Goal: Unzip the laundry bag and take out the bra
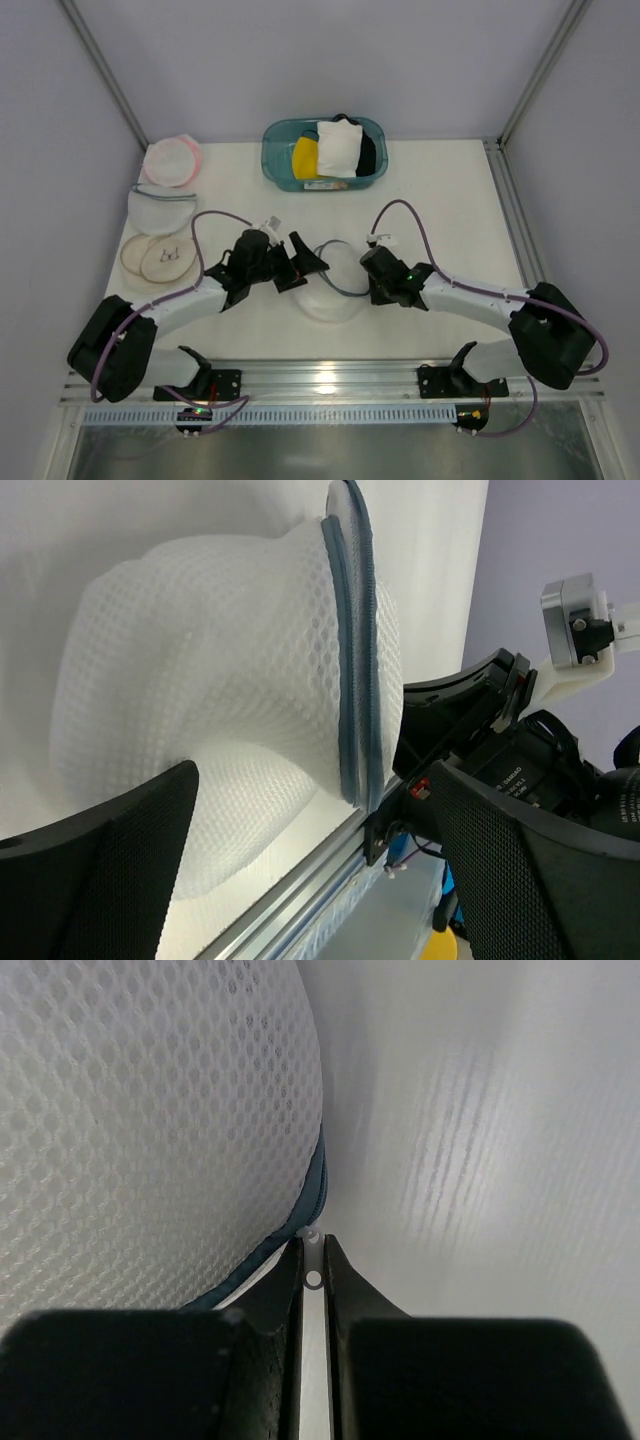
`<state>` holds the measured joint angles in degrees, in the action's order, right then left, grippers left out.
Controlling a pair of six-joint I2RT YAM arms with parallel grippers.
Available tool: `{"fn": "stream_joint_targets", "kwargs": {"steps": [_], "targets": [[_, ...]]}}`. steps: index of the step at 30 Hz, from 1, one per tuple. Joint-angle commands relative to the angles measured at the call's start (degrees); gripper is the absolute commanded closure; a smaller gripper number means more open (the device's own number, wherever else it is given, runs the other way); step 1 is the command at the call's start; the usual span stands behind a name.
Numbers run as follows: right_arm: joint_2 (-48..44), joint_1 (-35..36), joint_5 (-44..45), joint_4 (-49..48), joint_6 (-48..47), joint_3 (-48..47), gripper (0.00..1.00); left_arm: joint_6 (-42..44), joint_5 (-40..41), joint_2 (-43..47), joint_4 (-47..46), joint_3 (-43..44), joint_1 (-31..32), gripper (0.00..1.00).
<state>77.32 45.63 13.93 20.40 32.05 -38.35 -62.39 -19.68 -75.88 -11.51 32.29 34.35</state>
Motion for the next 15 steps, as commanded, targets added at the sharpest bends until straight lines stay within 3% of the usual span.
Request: {"fn": "stream_joint_targets", "kwargs": {"steps": [1, 9, 12, 15], "targets": [[-3.83, -0.01, 6.28, 2.8, 0.2, -0.06, 0.96, 0.52, 2.62, 5.1, 3.31, 1.45, -0.25, 0.01], [-11.21, -0.01, 8.66, 5.97, 1.61, -0.07, 0.96, -2.73, 6.32, 15.92, 10.98, 0.32, -0.07, 0.01], [-18.06, -0.01, -3.26, -1.13, -1.71, 2.39, 0.96, -4.14, 6.59, 19.27, 11.24, -0.74, 0.81, 0.01], [-23.25, -0.01, -22.06, -9.22, -2.52, 5.03, 0.96, -5.46, 6.06, 20.24, 11.33, -1.09, 2.38, 0.01]]}}
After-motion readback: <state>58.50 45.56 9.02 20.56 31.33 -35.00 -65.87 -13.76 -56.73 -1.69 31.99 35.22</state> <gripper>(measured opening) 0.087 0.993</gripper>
